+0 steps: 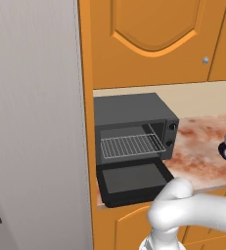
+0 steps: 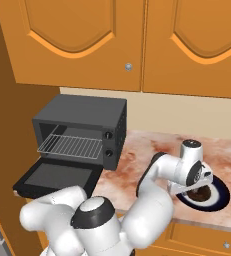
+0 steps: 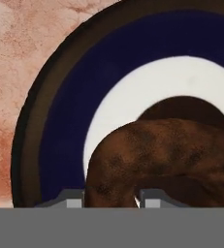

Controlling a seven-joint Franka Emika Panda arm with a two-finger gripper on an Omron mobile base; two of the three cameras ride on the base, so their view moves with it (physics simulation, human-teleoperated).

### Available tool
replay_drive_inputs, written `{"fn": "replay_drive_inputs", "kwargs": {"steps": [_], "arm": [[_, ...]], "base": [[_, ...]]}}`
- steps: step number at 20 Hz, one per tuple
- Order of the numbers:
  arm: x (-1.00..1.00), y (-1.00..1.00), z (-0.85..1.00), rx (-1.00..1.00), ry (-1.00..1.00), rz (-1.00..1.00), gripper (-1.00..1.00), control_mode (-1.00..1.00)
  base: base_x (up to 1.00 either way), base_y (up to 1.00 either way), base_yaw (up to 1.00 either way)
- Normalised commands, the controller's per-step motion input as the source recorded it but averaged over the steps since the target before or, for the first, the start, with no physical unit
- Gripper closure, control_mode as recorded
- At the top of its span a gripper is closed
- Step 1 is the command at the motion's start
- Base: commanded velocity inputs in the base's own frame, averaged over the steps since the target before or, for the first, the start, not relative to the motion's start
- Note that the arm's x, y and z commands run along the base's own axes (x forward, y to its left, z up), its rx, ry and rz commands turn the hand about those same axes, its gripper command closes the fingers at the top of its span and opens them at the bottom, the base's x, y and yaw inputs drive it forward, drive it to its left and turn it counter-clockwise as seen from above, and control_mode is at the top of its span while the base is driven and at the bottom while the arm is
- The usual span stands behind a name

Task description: Pick up the bagel from the plate, place it on the toaster oven rack, close the door, and set the timer.

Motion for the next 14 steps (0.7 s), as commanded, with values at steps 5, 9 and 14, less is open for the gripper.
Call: {"fn": "replay_drive_inputs", "kwargs": {"steps": [5,9,14], "arm": [[-0.63,0.18,0.64,0.05,-0.04,0.05,1.0,-1.0],[-0.56,0.56,0.74,0.01,-0.05,0.05,1.0,-1.0],[-0.6,0.83,0.58,0.0,-0.03,0.09,1.0,-1.0]], "base": [[0.0,0.0,0.0],[0.0,0.0,0.0],[0.0,0.0,0.0]]}}
